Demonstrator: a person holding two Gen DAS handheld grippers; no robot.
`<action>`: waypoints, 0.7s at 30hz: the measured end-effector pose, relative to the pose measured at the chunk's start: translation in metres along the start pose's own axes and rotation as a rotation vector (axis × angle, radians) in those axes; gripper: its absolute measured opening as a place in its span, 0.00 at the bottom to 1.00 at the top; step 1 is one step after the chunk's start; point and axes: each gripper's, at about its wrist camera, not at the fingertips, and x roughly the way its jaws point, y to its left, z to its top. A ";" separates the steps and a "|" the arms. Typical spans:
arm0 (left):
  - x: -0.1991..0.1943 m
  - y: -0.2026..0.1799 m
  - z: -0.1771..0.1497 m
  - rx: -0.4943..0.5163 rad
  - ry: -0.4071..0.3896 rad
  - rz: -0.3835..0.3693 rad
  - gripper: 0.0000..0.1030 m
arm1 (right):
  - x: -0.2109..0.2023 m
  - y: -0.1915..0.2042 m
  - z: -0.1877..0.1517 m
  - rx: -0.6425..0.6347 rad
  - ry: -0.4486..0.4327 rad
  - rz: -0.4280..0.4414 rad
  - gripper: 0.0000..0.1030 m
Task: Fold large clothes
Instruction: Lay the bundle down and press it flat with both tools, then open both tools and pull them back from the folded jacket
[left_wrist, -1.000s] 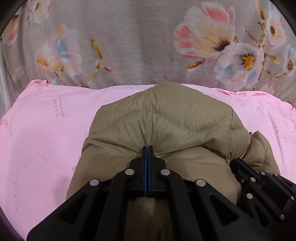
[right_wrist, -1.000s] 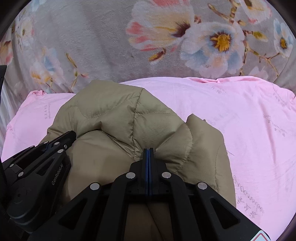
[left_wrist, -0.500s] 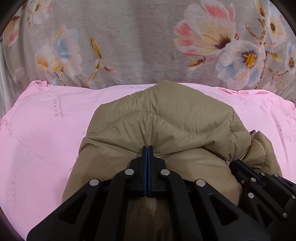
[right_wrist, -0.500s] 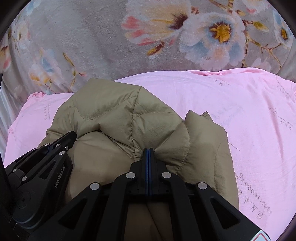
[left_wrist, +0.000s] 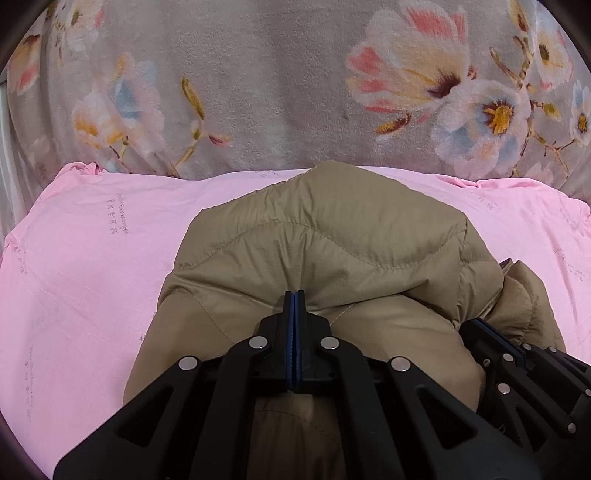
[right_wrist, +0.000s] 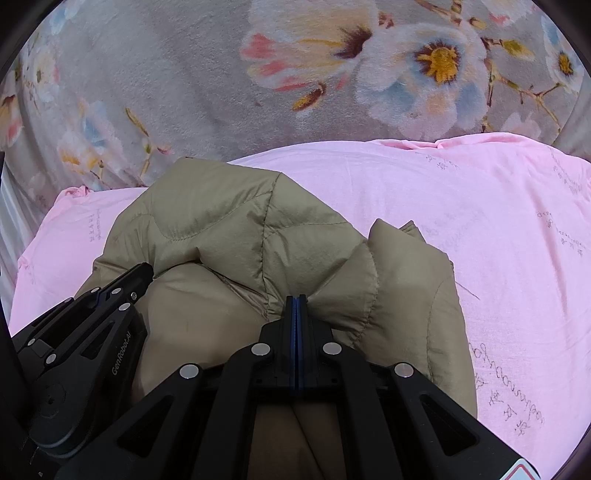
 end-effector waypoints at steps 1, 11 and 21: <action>0.000 -0.001 0.000 0.002 0.000 0.003 0.00 | 0.000 0.000 0.000 0.002 -0.003 0.001 0.00; -0.070 0.004 -0.023 0.075 -0.012 0.019 0.07 | -0.086 -0.017 -0.040 0.019 -0.021 0.022 0.13; -0.154 0.011 -0.120 0.084 0.088 -0.020 0.10 | -0.155 -0.011 -0.154 -0.161 0.035 -0.095 0.16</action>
